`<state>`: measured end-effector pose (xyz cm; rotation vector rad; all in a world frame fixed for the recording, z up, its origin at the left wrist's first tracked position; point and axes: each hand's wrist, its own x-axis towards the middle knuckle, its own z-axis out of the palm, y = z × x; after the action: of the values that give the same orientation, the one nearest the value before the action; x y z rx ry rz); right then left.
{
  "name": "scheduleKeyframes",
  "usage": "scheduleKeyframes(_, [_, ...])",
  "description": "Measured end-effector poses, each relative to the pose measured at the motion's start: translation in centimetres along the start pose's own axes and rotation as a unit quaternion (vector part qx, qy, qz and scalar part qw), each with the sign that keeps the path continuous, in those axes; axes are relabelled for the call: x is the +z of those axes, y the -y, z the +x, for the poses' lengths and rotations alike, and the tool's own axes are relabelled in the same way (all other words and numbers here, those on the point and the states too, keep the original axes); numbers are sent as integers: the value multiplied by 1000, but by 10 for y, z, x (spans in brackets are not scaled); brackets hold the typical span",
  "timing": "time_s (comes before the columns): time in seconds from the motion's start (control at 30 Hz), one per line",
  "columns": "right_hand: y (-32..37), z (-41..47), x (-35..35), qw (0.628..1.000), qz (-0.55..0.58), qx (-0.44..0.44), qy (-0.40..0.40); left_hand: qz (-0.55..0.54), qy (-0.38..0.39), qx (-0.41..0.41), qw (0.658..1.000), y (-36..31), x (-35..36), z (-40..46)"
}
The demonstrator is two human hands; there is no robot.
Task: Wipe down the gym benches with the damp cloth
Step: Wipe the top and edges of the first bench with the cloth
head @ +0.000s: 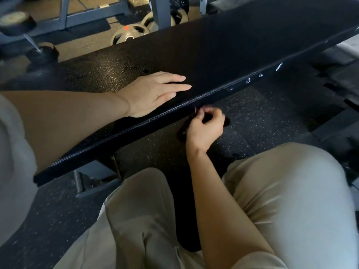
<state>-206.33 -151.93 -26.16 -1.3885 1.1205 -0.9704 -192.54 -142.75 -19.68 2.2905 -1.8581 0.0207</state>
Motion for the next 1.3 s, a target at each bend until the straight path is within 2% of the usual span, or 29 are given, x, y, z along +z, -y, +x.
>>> scheduleKeyframes(0.03, [-3,4,-2,998,7,60,-11,3,0,0,1000,0,0,0])
scheduleKeyframes(0.07, [-2,5,-4,996,21,85,-27,5,0,1,1000,-1,-1,0])
scheduleKeyframes(0.13, [13,2,-9,998,55,12,-36,6,-2,3,1000,-3,-2,1])
scheduleKeyframes(0.2, [22,-2,-10,996,73,-54,-7,0,-4,0,1000,-2,-1,-1])
scheduleKeyframes(0.3, [21,0,-10,994,103,19,5,10,-12,0,1000,-2,-3,-1])
scheduleKeyframes(0.37, [20,6,-12,992,108,58,-32,8,-6,-1,1000,-6,-4,-1])
scheduleKeyframes(0.5, [29,23,-17,986,141,38,-78,34,2,-2,999,-8,-6,1])
scheduleKeyframes(0.6, [28,28,-15,981,170,62,-71,48,8,-9,999,-15,-15,10])
scheduleKeyframes(0.73, [26,28,-11,988,139,42,-52,26,10,3,1000,-37,-19,42])
scheduleKeyframes(0.9, [31,68,-19,984,128,41,-114,-15,11,-35,999,-52,4,70])
scheduleKeyframes(1.03, [24,41,-8,993,103,-2,-65,-53,-4,-39,998,-46,9,72])
scheduleKeyframes(1.1, [17,22,-3,994,81,-37,-65,-46,-9,-38,998,-46,11,72])
scheduleKeyframes(1.3, [33,89,-3,981,116,49,-150,-30,-10,-35,999,-46,14,73])
